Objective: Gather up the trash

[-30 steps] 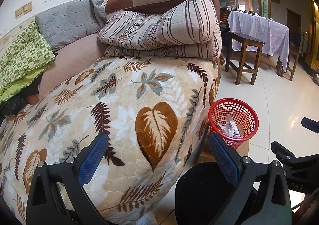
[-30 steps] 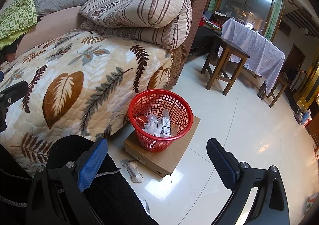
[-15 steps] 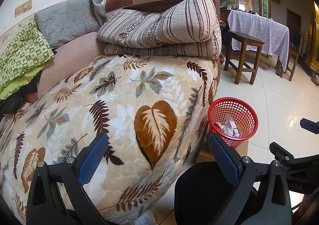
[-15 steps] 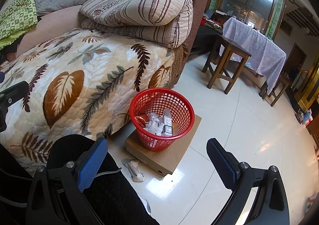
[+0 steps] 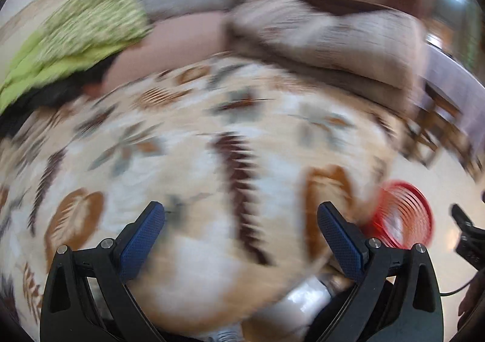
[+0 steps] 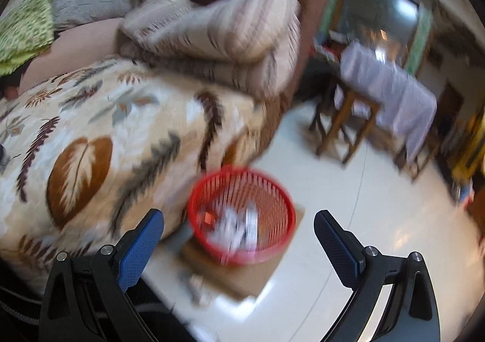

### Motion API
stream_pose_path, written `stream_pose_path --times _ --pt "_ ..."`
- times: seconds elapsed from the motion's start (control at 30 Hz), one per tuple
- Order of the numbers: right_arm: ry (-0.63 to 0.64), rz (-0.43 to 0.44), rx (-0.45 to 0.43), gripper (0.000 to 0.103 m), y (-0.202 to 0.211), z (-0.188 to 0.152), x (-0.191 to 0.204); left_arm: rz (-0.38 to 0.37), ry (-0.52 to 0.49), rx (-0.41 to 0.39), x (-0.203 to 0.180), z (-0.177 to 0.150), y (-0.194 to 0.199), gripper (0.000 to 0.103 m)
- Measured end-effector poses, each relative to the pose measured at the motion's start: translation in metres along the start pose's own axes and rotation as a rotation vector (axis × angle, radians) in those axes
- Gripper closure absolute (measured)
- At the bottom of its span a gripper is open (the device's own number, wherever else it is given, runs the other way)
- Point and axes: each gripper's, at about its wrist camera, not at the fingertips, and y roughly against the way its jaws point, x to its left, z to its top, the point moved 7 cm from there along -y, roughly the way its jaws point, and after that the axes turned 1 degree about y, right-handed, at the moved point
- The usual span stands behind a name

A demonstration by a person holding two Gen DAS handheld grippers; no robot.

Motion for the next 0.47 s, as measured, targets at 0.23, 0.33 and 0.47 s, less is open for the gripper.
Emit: stream_pose_path --times 0.23,0.33,0.47 --pt "0.169 0.205 -0.065 0.002 -0.058 0.100 0.092 0.327 0.409 0.130 0.167 0.004 -0.033 0.003" --pt "0.256 0.327 -0.049 0.002 -0.076 0.130 0.164 0.436 0.540 0.192 0.215 -0.016 -0.045 0.003" --pt "0.311 0.484 0.054 0.002 -0.096 0.146 0.272 0.464 0.583 0.315 0.237 -0.043 -0.071 0.003"
